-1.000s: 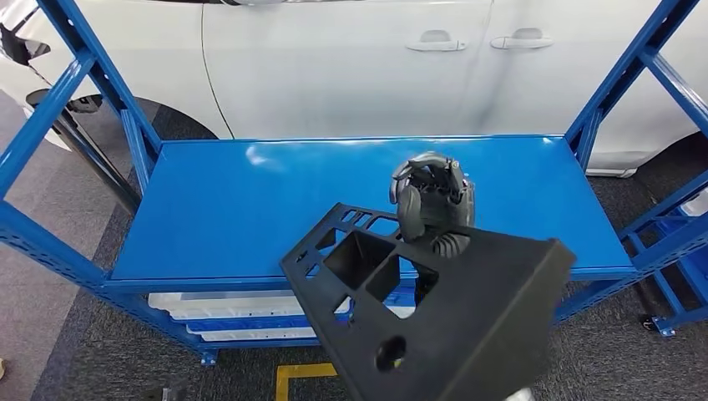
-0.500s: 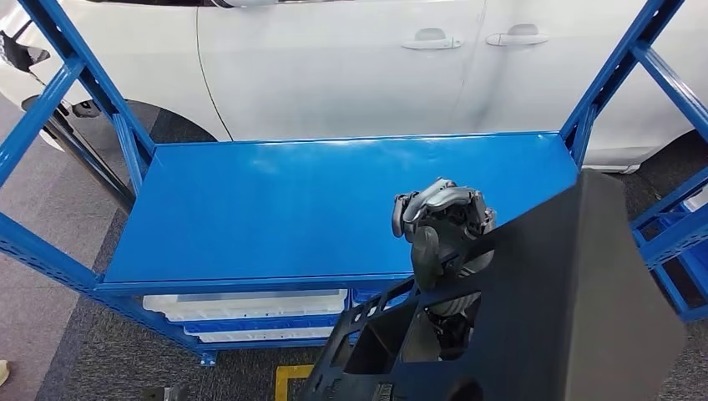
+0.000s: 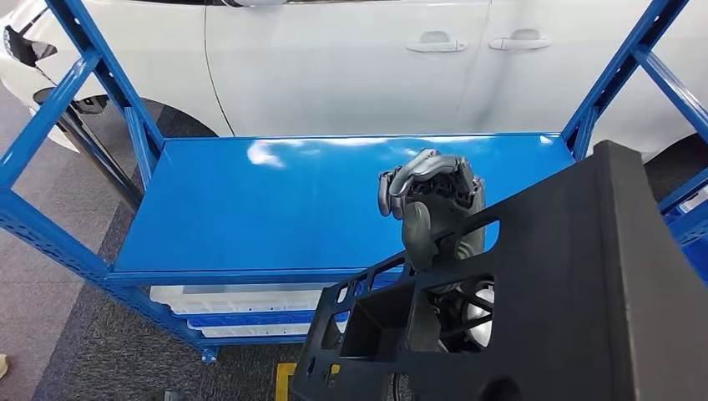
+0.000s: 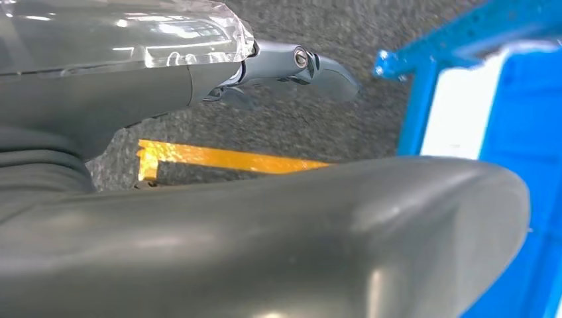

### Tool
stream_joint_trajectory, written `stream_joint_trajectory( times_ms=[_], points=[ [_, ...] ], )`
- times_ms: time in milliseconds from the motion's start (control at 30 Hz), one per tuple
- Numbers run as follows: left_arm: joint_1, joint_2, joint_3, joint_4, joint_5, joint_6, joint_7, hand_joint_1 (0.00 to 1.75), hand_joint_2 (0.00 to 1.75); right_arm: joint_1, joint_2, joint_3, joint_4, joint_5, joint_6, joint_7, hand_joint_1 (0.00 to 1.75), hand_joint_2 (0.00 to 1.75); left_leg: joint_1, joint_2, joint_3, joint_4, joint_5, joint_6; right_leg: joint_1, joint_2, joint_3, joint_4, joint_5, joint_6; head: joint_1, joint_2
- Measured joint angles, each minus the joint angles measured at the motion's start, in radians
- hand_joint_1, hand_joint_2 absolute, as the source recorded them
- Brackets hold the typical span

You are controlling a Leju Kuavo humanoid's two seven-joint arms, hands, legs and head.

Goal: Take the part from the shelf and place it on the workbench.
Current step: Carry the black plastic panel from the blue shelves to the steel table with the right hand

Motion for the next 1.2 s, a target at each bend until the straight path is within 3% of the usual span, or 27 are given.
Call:
stream_joint_trajectory(
  times_ms=[67, 133, 167, 200, 233, 300, 367, 467, 500, 533, 567, 633, 667, 700, 733, 800, 867, 900, 933, 1000, 1033, 1067, 1133, 1167, 1200],
  points=[
    [0.002, 0.000, 0.007, 0.000, 0.000, 0.004, 0.001, 0.00, 0.00, -0.021, -0.014, 0.008, 0.006, -0.021, -0.011, 0.005, 1.75, 1.75, 0.003, 0.003, -0.016, -0.006, 0.017, 0.010, -0.005, 0.002, -0.033, 0.087, -0.077, 0.009, 0.000, 0.000],
    [0.005, 0.002, 0.013, 0.000, 0.001, 0.008, 0.000, 0.00, 0.00, -0.032, -0.025, 0.016, 0.014, -0.037, -0.018, 0.007, 1.75, 1.75, 0.002, 0.004, -0.038, -0.005, 0.033, 0.013, -0.009, 0.001, -0.073, 0.219, -0.159, 0.017, 0.000, 0.000],
    [0.008, 0.002, 0.015, 0.000, 0.001, 0.010, 0.000, 0.00, 0.00, -0.038, -0.031, 0.020, 0.018, -0.044, -0.021, 0.007, 1.75, 1.75, 0.002, 0.004, -0.050, -0.005, 0.041, 0.012, -0.012, 0.001, -0.077, 0.258, -0.176, 0.020, 0.000, 0.000],
    [0.011, 0.002, 0.017, 0.000, 0.001, 0.011, 0.000, 0.00, 0.00, -0.045, -0.037, 0.026, 0.022, -0.052, -0.025, 0.007, 1.75, 1.75, 0.002, 0.004, -0.062, -0.003, 0.049, 0.011, -0.014, 0.001, -0.065, 0.262, -0.172, 0.022, 0.000, 0.000],
    [0.013, 0.002, 0.019, 0.000, 0.000, 0.012, 0.000, 0.00, 0.00, -0.054, -0.042, 0.032, 0.025, -0.059, -0.030, 0.007, 1.75, 1.75, 0.002, 0.004, -0.073, -0.002, 0.057, 0.009, -0.016, 0.001, -0.035, 0.229, -0.151, 0.022, 0.000, 0.000],
    [0.017, 0.002, 0.021, 0.000, -0.002, 0.015, 0.000, 0.00, 0.00, -0.075, -0.049, 0.041, 0.031, -0.074, -0.040, 0.009, 1.75, 1.75, 0.003, 0.004, -0.093, 0.002, 0.073, 0.003, -0.017, 0.001, 0.062, 0.087, -0.107, 0.020, 0.000, 0.000],
    [0.021, 0.002, 0.023, 0.000, -0.004, 0.022, 0.004, 0.00, 0.00, -0.092, -0.055, 0.050, 0.034, -0.087, -0.052, 0.012, 1.75, 1.75, 0.003, 0.002, -0.102, 0.001, 0.090, -0.008, -0.012, 0.002, 0.126, -0.020, -0.089, 0.011, 0.000, 0.000],
    [0.027, 0.004, 0.031, 0.000, -0.006, 0.035, 0.014, 0.00, 0.00, -0.112, -0.068, 0.062, 0.039, -0.105, -0.067, 0.013, 1.75, 1.75, 0.003, 0.001, -0.103, -0.009, 0.116, -0.027, -0.006, 0.003, 0.124, -0.038, -0.074, -0.008, 0.000, 0.000],
    [0.029, 0.005, 0.033, 0.001, -0.006, 0.037, 0.017, 0.00, 0.00, -0.118, -0.071, 0.065, 0.042, -0.109, -0.069, 0.013, 1.75, 1.75, 0.004, 0.000, -0.108, -0.005, 0.110, -0.032, -0.007, 0.001, 0.116, -0.039, -0.064, -0.016, 0.000, 0.000],
    [0.031, 0.006, 0.035, 0.001, -0.006, 0.040, 0.020, 0.00, 0.00, -0.124, -0.074, 0.068, 0.044, -0.113, -0.070, 0.014, 1.75, 1.75, 0.006, 0.000, -0.118, 0.014, 0.084, -0.036, -0.009, -0.001, 0.107, -0.041, -0.052, -0.026, 0.000, 0.000],
    [0.034, 0.006, 0.037, 0.001, -0.007, 0.042, 0.023, 0.00, 0.00, -0.129, -0.077, 0.072, 0.046, -0.117, -0.071, 0.014, 1.75, 1.75, 0.007, -0.001, -0.133, 0.053, 0.041, -0.039, -0.010, -0.003, 0.094, -0.043, -0.039, -0.033, 0.000, 0.000],
    [0.035, 0.007, 0.037, 0.001, -0.008, 0.045, 0.027, 0.00, 0.00, -0.135, -0.081, 0.079, 0.050, -0.123, -0.073, 0.014, 1.75, 1.75, 0.010, 0.000, -0.169, 0.185, -0.065, -0.044, -0.007, -0.005, 0.064, -0.042, -0.015, -0.041, 0.000, 0.000],
    [0.036, 0.007, 0.038, 0.001, -0.009, 0.046, 0.028, 0.00, 0.00, -0.136, -0.083, 0.082, 0.052, -0.125, -0.076, 0.014, 1.75, 1.75, 0.010, 0.000, -0.180, 0.249, -0.094, -0.046, -0.004, -0.005, 0.047, -0.040, -0.003, -0.041, 0.000, 0.000],
    [0.036, 0.007, 0.039, 0.001, -0.009, 0.047, 0.029, 0.00, 0.00, -0.137, -0.085, 0.084, 0.055, -0.127, -0.079, 0.014, 1.75, 1.75, 0.010, 0.000, -0.179, 0.290, -0.101, -0.047, -0.002, -0.005, 0.031, -0.038, 0.009, -0.041, 0.000, 0.000],
    [0.036, 0.008, 0.040, 0.001, -0.008, 0.048, 0.033, 0.00, 0.00, -0.139, -0.088, 0.087, 0.057, -0.131, -0.085, 0.015, 1.75, 1.75, 0.010, 0.000, -0.159, 0.297, -0.086, -0.046, 0.000, -0.006, 0.014, -0.036, 0.020, -0.040, 0.000, 0.000],
    [0.035, 0.009, 0.042, 0.001, -0.008, 0.050, 0.045, 0.00, 0.00, -0.149, -0.097, 0.094, 0.061, -0.145, -0.100, 0.016, 1.75, 1.75, 0.009, 0.000, -0.066, 0.206, -0.046, -0.038, 0.004, -0.005, -0.015, -0.031, 0.040, -0.037, 0.000, 0.000],
    [0.033, 0.010, 0.045, 0.001, -0.008, 0.051, 0.062, 0.00, 0.00, -0.165, -0.109, 0.100, 0.064, -0.164, -0.117, 0.019, 1.75, 1.75, 0.004, -0.001, 0.043, 0.063, -0.055, -0.028, 0.006, -0.005, -0.033, -0.026, 0.058, -0.028, 0.000, 0.000],
    [0.032, 0.011, 0.046, 0.001, -0.009, 0.055, 0.073, 0.00, 0.00, -0.174, -0.117, 0.102, 0.065, -0.174, -0.126, 0.020, 1.75, 1.75, 0.000, -0.001, 0.073, 0.016, -0.067, -0.024, 0.006, -0.005, -0.037, -0.025, 0.065, -0.022, 0.000, 0.000],
    [0.032, 0.012, 0.048, 0.001, -0.010, 0.060, 0.085, 0.00, 0.00, -0.182, -0.125, 0.105, 0.067, -0.184, -0.136, 0.020, 1.75, 1.75, -0.004, -0.002, 0.083, -0.007, -0.073, -0.020, 0.005, -0.006, -0.039, -0.026, 0.074, -0.016, 0.000, 0.000],
    [0.037, 0.011, 0.051, 0.002, -0.013, 0.072, 0.111, 0.00, 0.00, -0.191, -0.147, 0.112, 0.069, -0.201, -0.157, 0.016, 1.75, 1.75, -0.004, 0.000, 0.072, -0.015, -0.055, -0.008, 0.002, -0.005, -0.045, -0.025, 0.080, -0.003, 0.000, 0.000],
    [0.039, 0.012, 0.054, 0.003, -0.014, 0.078, 0.122, 0.00, 0.00, -0.193, -0.159, 0.115, 0.070, -0.207, -0.166, 0.013, 1.75, 1.75, -0.003, 0.002, 0.063, -0.016, -0.044, -0.001, 0.000, -0.003, -0.054, -0.011, 0.060, 0.003, 0.000, 0.000],
    [0.040, 0.012, 0.057, 0.003, -0.015, 0.083, 0.132, 0.00, 0.00, -0.194, -0.172, 0.119, 0.070, -0.214, -0.175, 0.011, 1.75, 1.75, 0.000, 0.004, 0.051, -0.019, -0.031, 0.006, -0.002, -0.002, -0.069, 0.023, 0.021, 0.008, 0.000, 0.000],
    [0.041, 0.013, 0.063, 0.003, -0.018, 0.086, 0.144, 0.00, 0.00, -0.195, -0.196, 0.126, 0.070, -0.224, -0.189, 0.008, 1.75, 1.75, -0.001, 0.006, 0.018, -0.018, -0.005, 0.013, -0.006, -0.001, -0.110, 0.149, -0.086, 0.015, 0.000, 0.000],
    [0.042, 0.013, 0.064, 0.003, -0.019, 0.085, 0.146, 0.00, 0.00, -0.195, -0.206, 0.130, 0.071, -0.228, -0.193, 0.008, 1.75, 1.75, -0.001, 0.006, 0.000, -0.017, 0.008, 0.013, -0.008, -0.001, -0.125, 0.218, -0.122, 0.018, 0.000, 0.000],
    [0.044, 0.013, 0.066, 0.003, -0.020, 0.083, 0.146, 0.00, 0.00, -0.195, -0.215, 0.134, 0.072, -0.231, -0.196, 0.007, 1.75, 1.75, -0.001, 0.006, -0.018, -0.016, 0.021, 0.012, -0.008, -0.001, -0.128, 0.266, -0.132, 0.020, 0.000, 0.000]
  ],
)
